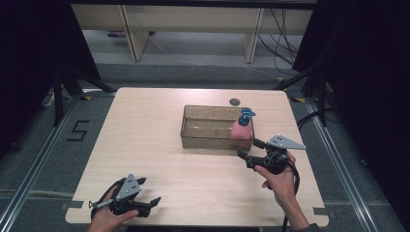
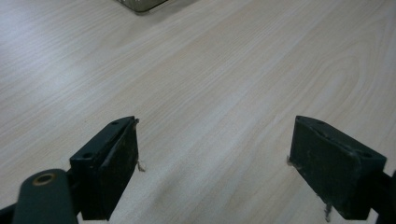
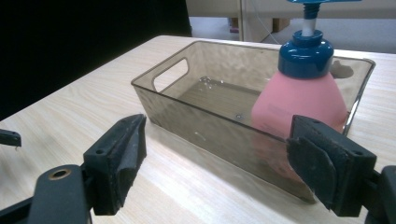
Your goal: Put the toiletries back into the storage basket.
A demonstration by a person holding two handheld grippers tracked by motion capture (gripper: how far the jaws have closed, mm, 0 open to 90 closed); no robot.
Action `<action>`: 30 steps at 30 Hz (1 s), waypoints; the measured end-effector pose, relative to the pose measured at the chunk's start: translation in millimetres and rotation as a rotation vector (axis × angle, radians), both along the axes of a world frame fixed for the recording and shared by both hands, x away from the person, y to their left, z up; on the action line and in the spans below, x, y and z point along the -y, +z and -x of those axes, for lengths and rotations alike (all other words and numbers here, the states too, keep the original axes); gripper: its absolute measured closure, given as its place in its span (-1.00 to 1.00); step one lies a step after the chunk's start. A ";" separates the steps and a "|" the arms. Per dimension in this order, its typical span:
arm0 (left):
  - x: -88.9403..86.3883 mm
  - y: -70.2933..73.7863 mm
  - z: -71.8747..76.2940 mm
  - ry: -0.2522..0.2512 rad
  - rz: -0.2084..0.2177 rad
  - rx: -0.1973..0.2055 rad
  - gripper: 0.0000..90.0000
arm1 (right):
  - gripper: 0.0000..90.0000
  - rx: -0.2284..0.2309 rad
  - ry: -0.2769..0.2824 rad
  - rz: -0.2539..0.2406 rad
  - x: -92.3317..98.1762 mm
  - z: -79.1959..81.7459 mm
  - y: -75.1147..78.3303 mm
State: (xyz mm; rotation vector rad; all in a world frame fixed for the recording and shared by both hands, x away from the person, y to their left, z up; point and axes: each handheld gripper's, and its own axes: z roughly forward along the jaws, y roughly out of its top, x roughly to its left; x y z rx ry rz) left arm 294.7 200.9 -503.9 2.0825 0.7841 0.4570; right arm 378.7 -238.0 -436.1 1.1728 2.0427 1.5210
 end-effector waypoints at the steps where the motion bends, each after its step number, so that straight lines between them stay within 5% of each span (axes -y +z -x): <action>1: -1.6 1.5 -0.6 -0.006 -0.029 0.005 -0.66 | -0.54 -0.010 0.001 0.008 0.0 1.9 0.9; 2: 0.4 0.2 0.0 0.004 0.001 0.004 -0.66 | -0.54 0.003 0.013 0.003 -0.7 2.3 -0.8; 8: 0.4 0.3 0.1 0.003 0.001 0.002 -0.66 | -0.54 -0.037 0.009 -0.018 -3.0 6.9 -2.8; 10: 0.3 -0.4 0.3 0.002 0.000 -0.002 -0.66 | -0.54 0.010 0.017 0.013 -0.6 5.4 -4.0; 13: 0.1 0.5 0.0 0.005 -0.002 0.002 -0.66 | -0.57 -0.038 0.023 -0.020 -3.8 9.5 -4.7; 15: 0.2 0.3 0.3 0.003 -0.005 0.001 -0.66 | -0.60 0.002 0.030 0.006 -2.2 8.5 -5.6; 17: -0.1 0.0 0.1 -0.001 -0.006 0.000 -0.66 | -0.63 -0.039 0.022 -0.015 -4.0 12.4 -5.3; 22: -0.1 0.0 0.0 -0.002 -0.005 0.000 -0.66 | -0.66 0.000 0.031 -0.013 -3.9 12.5 -7.6; 27: 0.3 0.4 0.2 0.003 -0.004 0.000 -0.66 | -0.66 -0.024 0.033 -0.008 -5.4 15.7 -9.3; 29: -0.8 0.9 -0.3 -0.004 -0.017 0.001 -0.66 | -0.66 0.000 0.039 -0.002 -4.6 16.6 -9.3; 30: -0.2 0.3 -0.1 0.003 -0.004 -0.001 -0.66 | -0.66 -0.031 0.033 -0.019 -5.8 19.0 -9.0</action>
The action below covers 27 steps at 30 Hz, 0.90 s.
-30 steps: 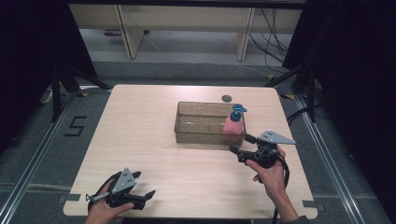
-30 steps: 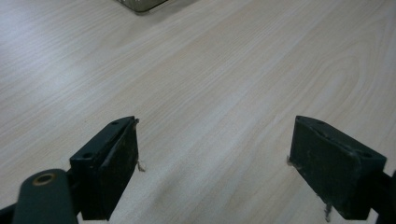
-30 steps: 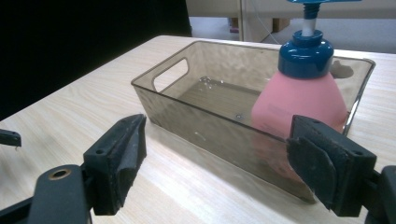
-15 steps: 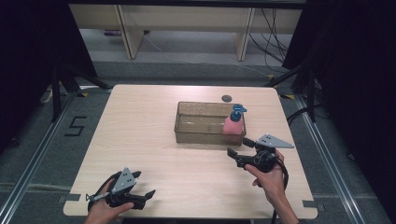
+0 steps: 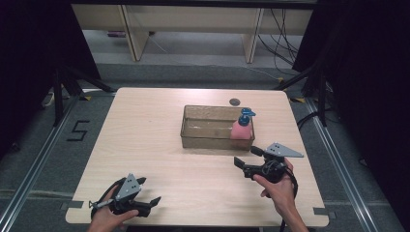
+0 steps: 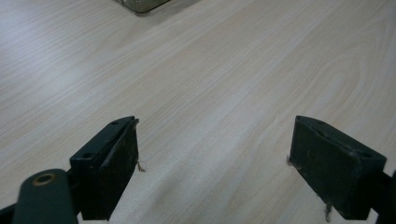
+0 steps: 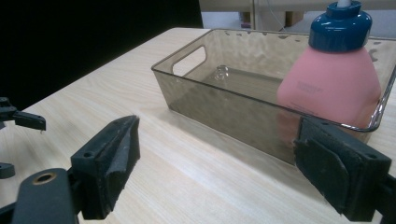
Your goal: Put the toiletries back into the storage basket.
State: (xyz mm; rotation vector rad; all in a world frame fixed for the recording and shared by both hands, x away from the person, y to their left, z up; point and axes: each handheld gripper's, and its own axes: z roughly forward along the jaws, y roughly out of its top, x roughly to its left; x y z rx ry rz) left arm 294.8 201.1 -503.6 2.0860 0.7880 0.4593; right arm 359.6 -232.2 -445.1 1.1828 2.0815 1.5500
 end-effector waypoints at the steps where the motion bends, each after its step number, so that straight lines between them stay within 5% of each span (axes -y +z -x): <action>1: 0.5 -0.9 -0.1 0.006 0.017 -0.002 -0.66 | -0.66 0.000 0.000 0.000 0.0 0.0 0.0; 2: -0.9 -0.5 -1.2 0.002 -0.002 0.005 -0.66 | -0.66 0.038 0.009 0.014 1.9 -0.6 -0.6; 5: 0.6 -0.2 -0.1 0.010 0.012 0.002 -0.66 | -0.66 0.001 0.004 -0.008 -0.7 2.8 -2.0; 6: -1.0 1.1 -0.6 -0.004 -0.015 0.004 -0.66 | -0.65 0.017 0.015 0.013 0.6 2.0 -2.7; 8: 0.7 -0.1 -0.3 0.010 0.010 0.002 -0.66 | -0.65 0.013 0.024 0.013 0.9 3.9 -3.9; 12: -1.1 0.9 -1.1 -0.001 -0.023 0.003 -0.66 | -0.66 0.004 0.022 -0.008 -1.5 8.1 -7.8; 17: -1.2 0.6 -1.5 -0.005 -0.036 0.009 -0.66 | -0.65 0.002 0.050 0.034 -0.3 10.6 -11.4; 19: -0.4 -0.5 0.9 0.006 -0.016 0.000 -0.66 | -0.65 -0.022 0.051 0.002 -3.5 13.9 -12.8; 20: -1.8 -0.1 0.8 0.006 -0.030 0.001 -0.66 | -0.66 0.002 0.058 0.025 -3.0 12.6 -13.4; 22: -0.3 -1.4 1.9 0.022 0.015 -0.005 -0.66 | -0.65 0.003 0.067 0.019 -4.3 14.4 -13.4; 24: -3.3 1.2 1.2 0.002 -0.031 0.016 -0.66 | -0.65 0.010 0.069 0.029 -4.7 14.9 -13.5; 27: -1.5 -0.2 2.5 0.008 -0.003 0.010 -0.66 | -0.65 0.030 0.066 0.038 -4.8 15.2 -13.6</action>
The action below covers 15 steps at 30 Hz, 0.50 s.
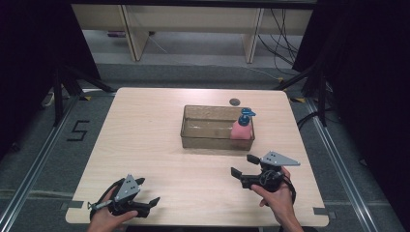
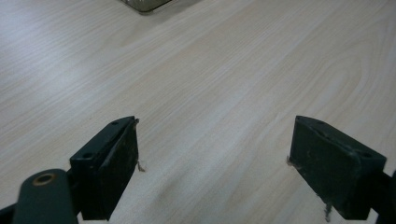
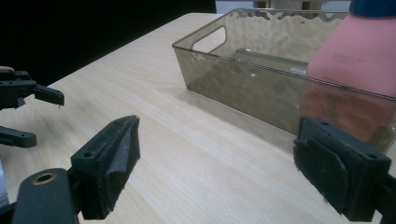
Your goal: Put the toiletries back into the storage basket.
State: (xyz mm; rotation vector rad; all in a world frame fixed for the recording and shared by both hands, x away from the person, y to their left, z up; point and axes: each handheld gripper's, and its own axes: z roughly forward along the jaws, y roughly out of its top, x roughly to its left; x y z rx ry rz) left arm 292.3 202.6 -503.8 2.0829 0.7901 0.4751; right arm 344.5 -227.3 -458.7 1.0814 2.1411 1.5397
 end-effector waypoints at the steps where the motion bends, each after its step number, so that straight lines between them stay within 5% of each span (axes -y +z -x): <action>1: 0.1 0.1 0.4 0.001 -0.001 -0.002 -0.66 | -0.65 -0.023 0.001 -0.009 -0.9 1.3 0.2; 5: 1.3 0.1 1.0 0.007 0.016 -0.002 -0.66 | -0.65 -0.058 -0.006 -0.022 -1.1 6.8 0.7; 9: 1.6 -0.1 1.6 0.008 0.017 -0.004 -0.66 | -0.65 -0.018 -0.003 -0.016 0.4 7.1 -0.9; 15: 1.4 0.1 1.3 0.007 0.017 -0.002 -0.66 | -0.65 -0.033 0.012 -0.023 1.0 10.9 -3.5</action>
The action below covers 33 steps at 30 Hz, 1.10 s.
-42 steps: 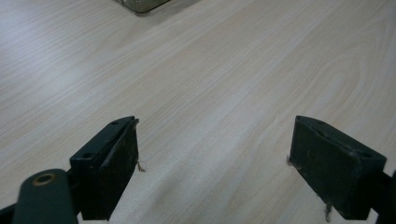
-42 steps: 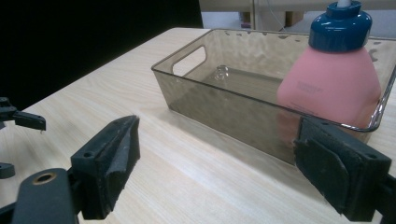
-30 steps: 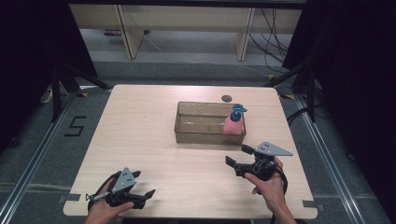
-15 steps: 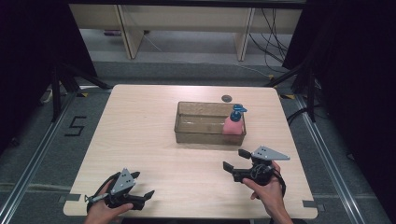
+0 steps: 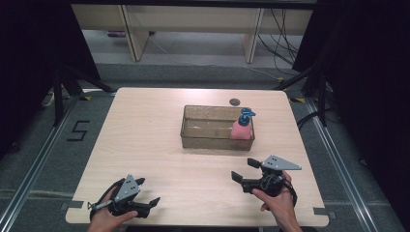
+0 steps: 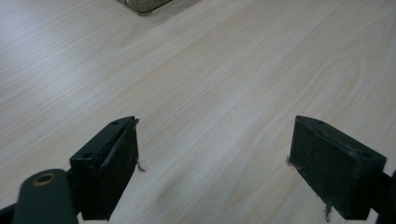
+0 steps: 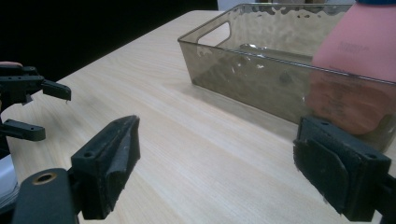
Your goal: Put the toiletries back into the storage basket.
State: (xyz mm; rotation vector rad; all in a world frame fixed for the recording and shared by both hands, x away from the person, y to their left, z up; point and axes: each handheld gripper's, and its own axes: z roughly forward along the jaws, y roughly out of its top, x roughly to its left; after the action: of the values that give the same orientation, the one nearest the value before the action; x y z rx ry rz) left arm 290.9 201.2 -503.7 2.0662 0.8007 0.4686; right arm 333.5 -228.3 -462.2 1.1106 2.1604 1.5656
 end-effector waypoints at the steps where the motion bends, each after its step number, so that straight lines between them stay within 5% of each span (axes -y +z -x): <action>1: 0.0 0.0 0.0 0.000 -0.001 0.000 -0.66 | -0.65 0.000 0.000 0.000 0.0 0.0 0.0; 4: 0.2 -0.6 0.0 -0.002 0.004 -0.005 -0.66 | -0.65 -0.017 -0.001 -0.001 0.2 3.2 -0.2; 6: -1.6 0.4 -1.1 -0.011 -0.029 0.004 -0.66 | -0.65 -0.014 -0.006 0.012 0.1 3.1 -1.9; 7: 0.2 -0.5 0.0 -0.003 0.003 -0.004 -0.66 | -0.65 -0.023 -0.002 0.017 0.5 3.7 -2.2; 22: -0.5 0.6 -0.1 -0.008 -0.003 -0.002 -0.66 | -0.65 -0.034 0.016 0.002 0.4 12.5 -9.3; 23: -0.2 0.3 -0.1 -0.005 0.003 -0.001 -0.66 | -0.65 -0.068 0.009 0.001 -0.3 15.1 -8.8; 27: -0.3 0.4 0.0 -0.008 -0.004 -0.002 -0.66 | -0.65 -0.038 0.017 0.011 1.7 17.4 -10.1; 28: -0.2 0.4 0.0 -0.007 -0.004 -0.002 -0.66 | -0.65 -0.080 0.018 -0.020 -0.3 21.1 -10.1; 33: -0.4 0.4 -0.2 -0.008 -0.005 0.000 -0.66 | -0.66 -0.054 0.026 -0.002 1.2 22.9 -11.7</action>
State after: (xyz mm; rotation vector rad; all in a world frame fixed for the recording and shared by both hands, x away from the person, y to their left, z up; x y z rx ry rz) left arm 291.2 201.6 -503.3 2.0733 0.7924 0.4665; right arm 310.6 -229.5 -473.8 1.1422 2.2171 1.5660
